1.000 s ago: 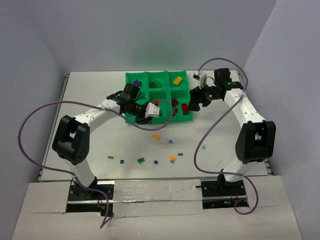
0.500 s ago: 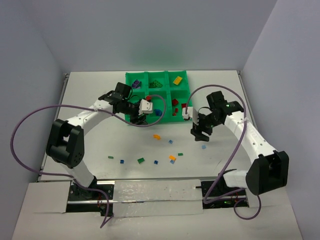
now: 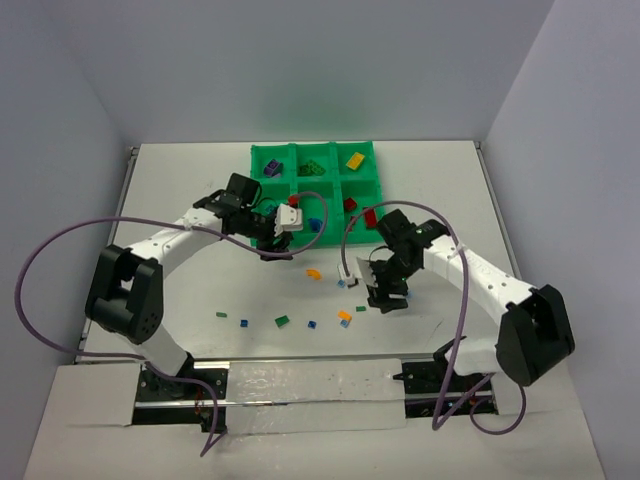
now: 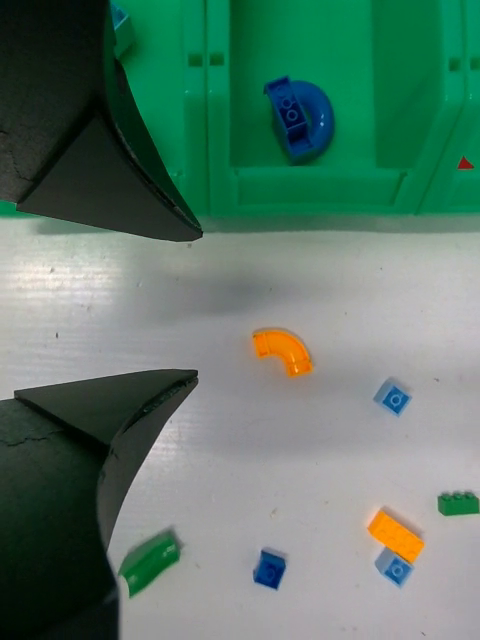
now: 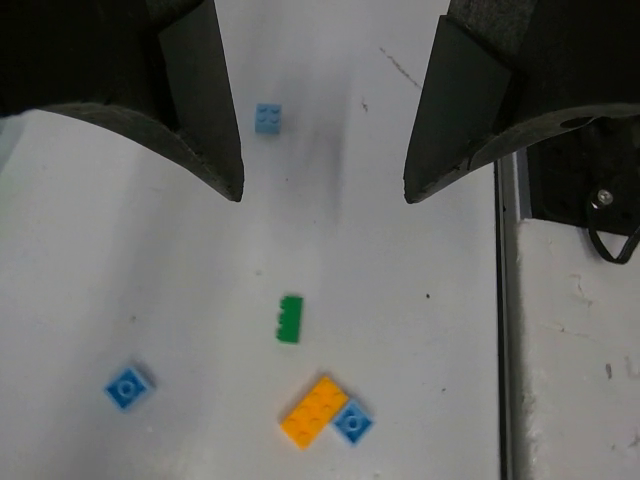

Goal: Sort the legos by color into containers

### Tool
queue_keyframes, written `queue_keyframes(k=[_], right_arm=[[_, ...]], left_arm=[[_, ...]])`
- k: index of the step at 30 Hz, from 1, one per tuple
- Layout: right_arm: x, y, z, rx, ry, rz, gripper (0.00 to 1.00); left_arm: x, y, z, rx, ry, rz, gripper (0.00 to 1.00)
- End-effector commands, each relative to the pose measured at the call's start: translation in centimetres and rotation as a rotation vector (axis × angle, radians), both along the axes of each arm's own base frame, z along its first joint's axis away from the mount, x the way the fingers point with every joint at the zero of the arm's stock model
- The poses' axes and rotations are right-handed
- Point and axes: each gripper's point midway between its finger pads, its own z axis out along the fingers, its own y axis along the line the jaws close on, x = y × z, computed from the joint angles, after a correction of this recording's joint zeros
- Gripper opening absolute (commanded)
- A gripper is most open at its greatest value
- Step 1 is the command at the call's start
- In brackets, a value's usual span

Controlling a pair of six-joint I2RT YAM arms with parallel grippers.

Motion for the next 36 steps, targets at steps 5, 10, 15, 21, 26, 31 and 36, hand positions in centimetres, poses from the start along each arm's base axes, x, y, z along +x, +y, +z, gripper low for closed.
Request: queue_keyframes(k=[5,10,15,21,26,31,36], right_arm=[[-5.0,-0.9,-0.1,0.052,-0.117,0.369,0.73],[-7.5,-0.4,-0.9,0.07,-0.101,0.465,0.67],[-9.6,-0.1,-0.6,0.088,-0.067,0.492,0.65],[-13.3,-0.4,-0.1,0.11,-0.046,0.614,0.58],[-15.5,-0.4,-0.4,0.112,-0.056,0.686,0.52],[-17.9,0.2,-0.4,0.153,-0.061,0.808,0.51],[-21.9,-0.3,-0.2,0.184,-0.033,1.036,0.53]], left_arm=[[-0.3,-1.3,5.2,-0.138,0.029,0.095,0.66],[0.3,-1.3,6.6,-0.182,0.061,0.186,0.66],[-0.6,-1.1,6.6,-0.212,0.097,0.243,0.66],[-1.6,-0.5,7.2,-0.228,0.143,0.295,0.67],[-1.9,-0.3,7.3,-0.235,0.165,0.322,0.67],[-3.2,-0.2,7.2,-0.248,0.205,0.31,0.68],[-5.3,0.5,6.8,-0.272,0.239,0.323,0.7]])
